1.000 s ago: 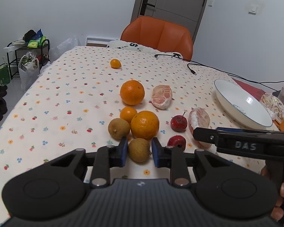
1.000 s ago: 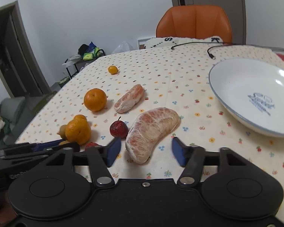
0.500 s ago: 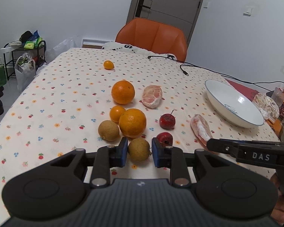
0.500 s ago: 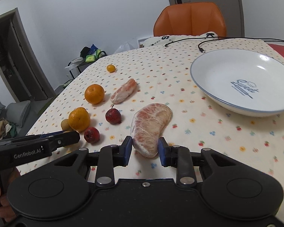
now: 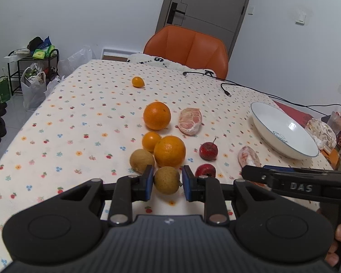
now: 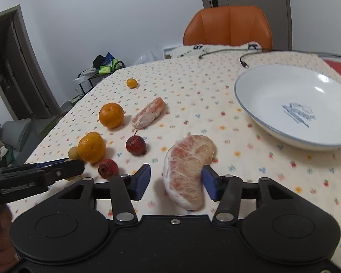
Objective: Organize fruits
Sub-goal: 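Grasp the pink pomelo segment with the right gripper while the left grasps a brown round fruit, then carry the pomelo segment and brown fruit with both grippers over the white bowl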
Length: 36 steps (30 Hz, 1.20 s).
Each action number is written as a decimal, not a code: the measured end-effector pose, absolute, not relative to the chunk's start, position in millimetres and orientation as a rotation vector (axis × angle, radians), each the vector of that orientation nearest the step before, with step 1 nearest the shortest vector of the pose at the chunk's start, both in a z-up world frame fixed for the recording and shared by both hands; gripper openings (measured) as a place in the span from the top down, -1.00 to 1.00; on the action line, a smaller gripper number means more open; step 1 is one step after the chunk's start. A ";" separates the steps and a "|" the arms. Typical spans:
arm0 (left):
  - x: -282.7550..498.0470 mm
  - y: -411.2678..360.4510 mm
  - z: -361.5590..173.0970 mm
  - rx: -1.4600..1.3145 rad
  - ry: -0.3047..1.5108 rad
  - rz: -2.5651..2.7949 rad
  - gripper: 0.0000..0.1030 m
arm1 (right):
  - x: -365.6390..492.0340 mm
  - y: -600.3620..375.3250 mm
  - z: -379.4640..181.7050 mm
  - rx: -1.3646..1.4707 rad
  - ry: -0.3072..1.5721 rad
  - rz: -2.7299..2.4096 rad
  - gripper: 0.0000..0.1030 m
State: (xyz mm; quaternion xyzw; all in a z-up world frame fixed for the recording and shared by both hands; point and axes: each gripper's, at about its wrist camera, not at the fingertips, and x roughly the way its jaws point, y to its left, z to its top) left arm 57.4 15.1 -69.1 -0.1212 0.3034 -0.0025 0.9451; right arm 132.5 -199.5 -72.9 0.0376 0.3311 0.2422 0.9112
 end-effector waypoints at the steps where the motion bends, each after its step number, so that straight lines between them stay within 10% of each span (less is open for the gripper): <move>1: 57.3 15.8 -68.5 -0.246 0.616 -0.004 0.51 | 133.5 -197.4 -73.6 0.072 0.675 0.498 -0.02; 5: 57.4 17.3 -67.5 -0.247 0.614 -0.003 0.51 | 137.8 -197.1 -74.2 0.072 0.667 0.481 0.30; 36: 84.6 -53.7 -40.8 -0.151 0.576 -0.128 0.51 | 117.9 -289.8 -40.5 0.236 0.523 0.455 0.33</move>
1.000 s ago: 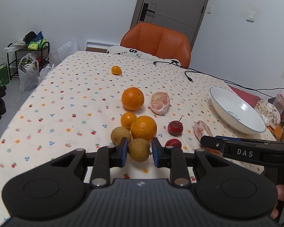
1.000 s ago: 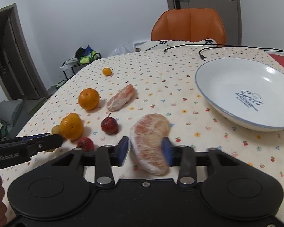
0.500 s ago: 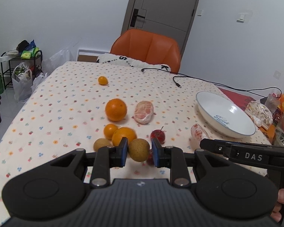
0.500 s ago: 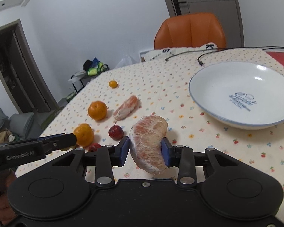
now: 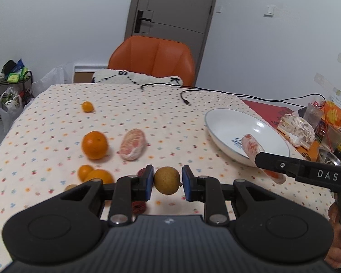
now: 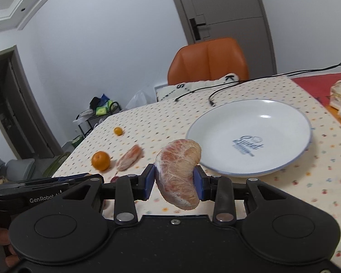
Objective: Organize fruits
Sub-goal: 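Carry the pomelo segment and brown fruit with both grippers over the white bowl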
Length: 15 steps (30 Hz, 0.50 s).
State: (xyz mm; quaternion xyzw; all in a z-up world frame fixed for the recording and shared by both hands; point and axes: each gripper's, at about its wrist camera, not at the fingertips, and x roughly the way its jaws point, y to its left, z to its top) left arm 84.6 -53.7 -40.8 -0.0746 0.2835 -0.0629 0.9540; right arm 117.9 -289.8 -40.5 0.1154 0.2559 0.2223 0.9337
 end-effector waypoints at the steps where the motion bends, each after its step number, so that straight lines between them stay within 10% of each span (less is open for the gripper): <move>1: 86.6 -57.1 -40.1 -0.148 0.576 -0.133 0.51 | 118.7 -293.2 -40.2 0.239 0.520 0.448 0.33; 15: 117.4 -89.3 -32.8 -0.105 0.579 -0.177 0.51 | 130.0 -331.2 -39.6 0.265 0.481 0.384 0.33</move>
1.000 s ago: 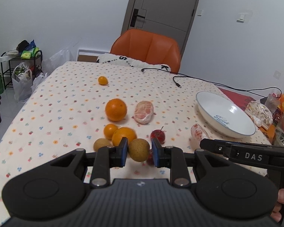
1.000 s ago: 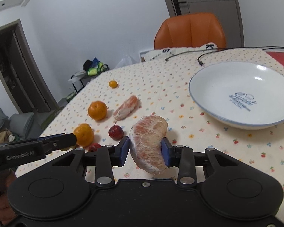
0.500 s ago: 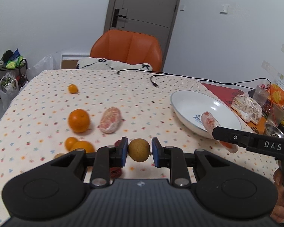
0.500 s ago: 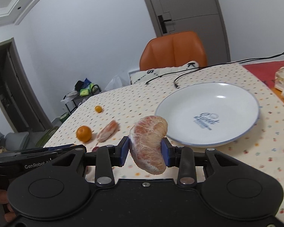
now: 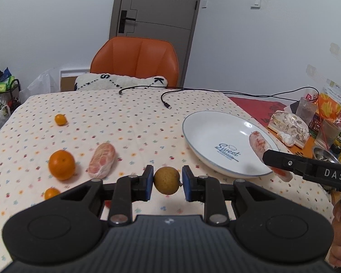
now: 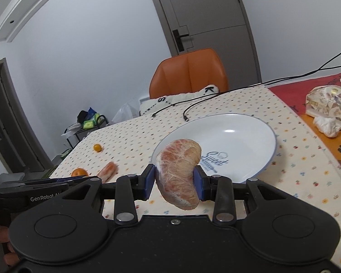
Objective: Organize fruits
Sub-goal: 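Carry the pomelo segment and brown fruit with both grippers over the white bowl, then open the right gripper dropping the pomelo while the left releases the brown fruit into the bowl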
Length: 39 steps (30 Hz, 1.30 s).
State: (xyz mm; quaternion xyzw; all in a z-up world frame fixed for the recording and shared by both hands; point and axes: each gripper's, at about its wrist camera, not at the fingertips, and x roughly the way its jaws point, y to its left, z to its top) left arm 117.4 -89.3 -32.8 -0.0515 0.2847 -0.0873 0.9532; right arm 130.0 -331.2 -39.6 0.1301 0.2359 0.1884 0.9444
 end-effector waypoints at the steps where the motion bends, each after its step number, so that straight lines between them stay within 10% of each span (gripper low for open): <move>1: 119.5 -91.3 -32.4 -0.102 0.579 -0.180 0.51 | 131.0 -333.5 -39.7 0.267 0.479 0.381 0.33; 26: 182.4 -146.9 -23.7 -0.012 0.586 -0.253 0.51 | 178.5 -367.7 -52.6 0.282 0.478 0.270 0.31; 39: 197.6 -186.0 -27.0 0.023 0.598 -0.298 0.51 | 156.5 -393.6 -54.8 0.344 0.429 0.257 -0.18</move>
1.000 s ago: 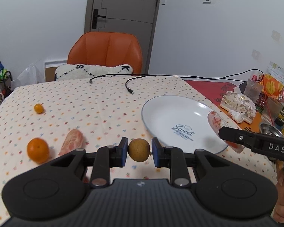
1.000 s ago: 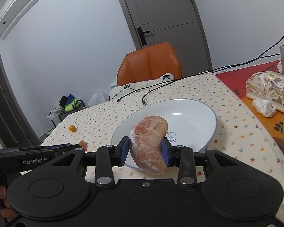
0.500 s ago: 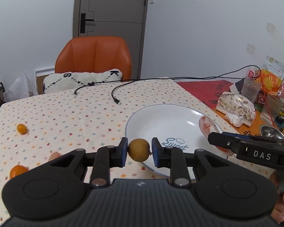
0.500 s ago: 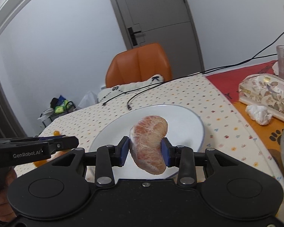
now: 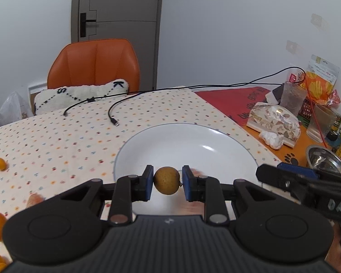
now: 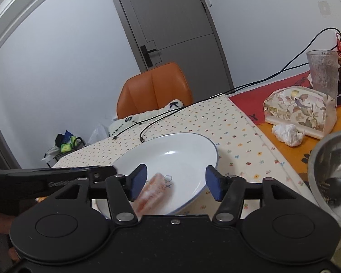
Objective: Organize fruits
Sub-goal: 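Open the right gripper dropping the pomelo while the left releases the brown fruit into the bowl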
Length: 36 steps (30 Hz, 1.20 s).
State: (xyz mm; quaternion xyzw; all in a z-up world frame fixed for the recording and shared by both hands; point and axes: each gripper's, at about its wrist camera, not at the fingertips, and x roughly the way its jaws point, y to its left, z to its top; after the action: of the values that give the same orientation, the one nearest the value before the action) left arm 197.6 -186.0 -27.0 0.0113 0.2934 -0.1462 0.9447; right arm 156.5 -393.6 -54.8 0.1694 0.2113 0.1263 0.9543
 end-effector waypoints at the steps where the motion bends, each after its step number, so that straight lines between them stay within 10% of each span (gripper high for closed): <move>1: 198.0 -187.9 -27.0 0.025 0.597 -0.299 0.51 | 154.6 -394.2 -54.5 0.344 0.427 0.258 -0.19; 12: 193.6 -189.2 -18.4 0.025 0.587 -0.288 0.39 | 142.6 -396.7 -53.7 0.363 0.415 0.255 -0.57; 17: 188.1 -174.1 -16.2 -0.022 0.596 -0.252 -0.22 | 139.1 -398.5 -51.9 0.401 0.396 0.235 -1.00; 36: 143.3 -87.7 15.9 -0.114 0.505 -0.096 -0.78 | 129.0 -365.5 -31.0 0.349 0.371 0.207 -1.00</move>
State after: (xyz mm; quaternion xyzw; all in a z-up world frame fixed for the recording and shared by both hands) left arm 143.3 -87.7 15.9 -0.0562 0.2495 -0.0472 0.9656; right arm 129.0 -365.5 -31.0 0.1723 0.1832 0.1023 0.9624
